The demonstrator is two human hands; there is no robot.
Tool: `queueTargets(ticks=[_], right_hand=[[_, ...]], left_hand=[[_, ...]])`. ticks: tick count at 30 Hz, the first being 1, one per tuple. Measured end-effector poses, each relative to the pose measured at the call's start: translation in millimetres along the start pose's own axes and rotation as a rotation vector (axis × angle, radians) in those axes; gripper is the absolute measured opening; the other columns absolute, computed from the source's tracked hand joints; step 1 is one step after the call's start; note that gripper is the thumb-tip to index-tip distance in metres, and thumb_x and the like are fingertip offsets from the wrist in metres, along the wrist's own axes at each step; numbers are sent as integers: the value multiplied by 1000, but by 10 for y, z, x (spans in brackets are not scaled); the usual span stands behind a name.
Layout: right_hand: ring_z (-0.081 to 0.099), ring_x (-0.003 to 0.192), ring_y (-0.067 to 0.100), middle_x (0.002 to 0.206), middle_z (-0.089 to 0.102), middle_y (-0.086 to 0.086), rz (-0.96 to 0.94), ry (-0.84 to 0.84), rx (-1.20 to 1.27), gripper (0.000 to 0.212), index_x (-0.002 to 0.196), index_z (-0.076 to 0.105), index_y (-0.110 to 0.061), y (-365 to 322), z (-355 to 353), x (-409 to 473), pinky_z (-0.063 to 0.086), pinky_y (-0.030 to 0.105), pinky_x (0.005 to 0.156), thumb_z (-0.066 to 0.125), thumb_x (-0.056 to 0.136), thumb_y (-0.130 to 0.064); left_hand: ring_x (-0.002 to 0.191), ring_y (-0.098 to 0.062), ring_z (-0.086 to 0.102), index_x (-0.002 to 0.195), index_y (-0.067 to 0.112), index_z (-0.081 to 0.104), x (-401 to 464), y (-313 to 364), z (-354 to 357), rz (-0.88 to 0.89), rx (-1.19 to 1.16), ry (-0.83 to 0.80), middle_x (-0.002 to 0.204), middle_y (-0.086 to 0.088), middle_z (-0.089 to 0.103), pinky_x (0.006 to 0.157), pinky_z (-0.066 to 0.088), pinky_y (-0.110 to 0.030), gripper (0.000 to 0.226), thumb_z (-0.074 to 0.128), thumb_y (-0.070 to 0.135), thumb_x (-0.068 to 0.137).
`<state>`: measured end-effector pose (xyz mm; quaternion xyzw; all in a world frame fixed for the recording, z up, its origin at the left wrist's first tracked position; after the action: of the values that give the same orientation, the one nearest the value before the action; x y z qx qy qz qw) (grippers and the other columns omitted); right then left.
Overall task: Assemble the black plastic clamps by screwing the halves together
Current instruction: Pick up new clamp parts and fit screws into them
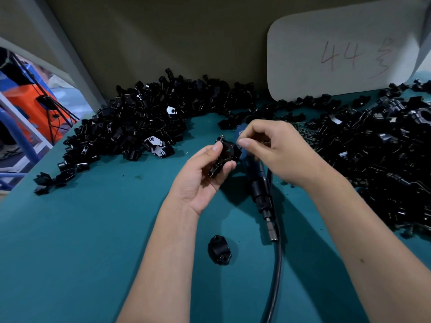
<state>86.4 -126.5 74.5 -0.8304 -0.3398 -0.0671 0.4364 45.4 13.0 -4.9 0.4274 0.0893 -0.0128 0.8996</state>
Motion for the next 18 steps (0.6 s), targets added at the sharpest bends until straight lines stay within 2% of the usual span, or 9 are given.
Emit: queueTargets(ticks=[5,9,11,13,15,18], right_hand=[[42,60,9,62,48,-4,-17,24,-66,35,74,56,-12,4,-51,-30,33,20,58,64,102,-31],[28,51,11,53,28,-7,38,61,-66,60,60,32,-16,6,-58,-40,23,29,52,49,106,-49],[30,51,10,54,32,-7,78,81,-57,60,61,31,-18,54,-86,-44,26,32,53,39,106,-57],[38,58,10,63,43,-3,67,41,-65,50,71,40,-17,63,-62,-48,34,35,59,38,109,-49],[39,60,11,65,43,-2,12,5,-89,39,75,41,-16,9,-17,-48,33,30,59,44,110,-34],[37,56,14,59,41,-2,-11,52,-117,44,70,43,-11,-30,-19,-26,34,36,58,50,108,-31]], left_hand=[[76,-18,76,79,14,84,-33,-38,101,-4,61,-31,88,-5,78,67,59,-19,12,76,23,80],[76,-16,75,83,15,85,-51,-65,194,2,80,-61,89,-3,78,67,59,-18,14,74,23,82],[76,-15,75,82,14,85,-51,-68,203,8,75,-54,90,-4,79,66,59,-18,14,74,24,82],[75,-15,75,80,13,85,-41,-64,180,15,48,-32,89,-5,79,64,58,-17,14,75,24,81],[74,-14,74,80,14,85,-31,-63,168,23,41,-30,87,-4,78,64,58,-16,15,75,25,81],[76,-13,74,84,14,85,-28,-71,173,23,40,-53,88,-2,78,66,58,-15,17,75,27,83]])
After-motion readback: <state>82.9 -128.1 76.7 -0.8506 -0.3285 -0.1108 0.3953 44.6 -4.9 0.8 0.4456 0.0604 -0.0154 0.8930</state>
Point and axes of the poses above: each hand's wrist, its own x-axis towards the middle knuckle, its own z-axis out of the palm, y = z × x, the point moved 9 cm from there along x, towards the middle knuckle
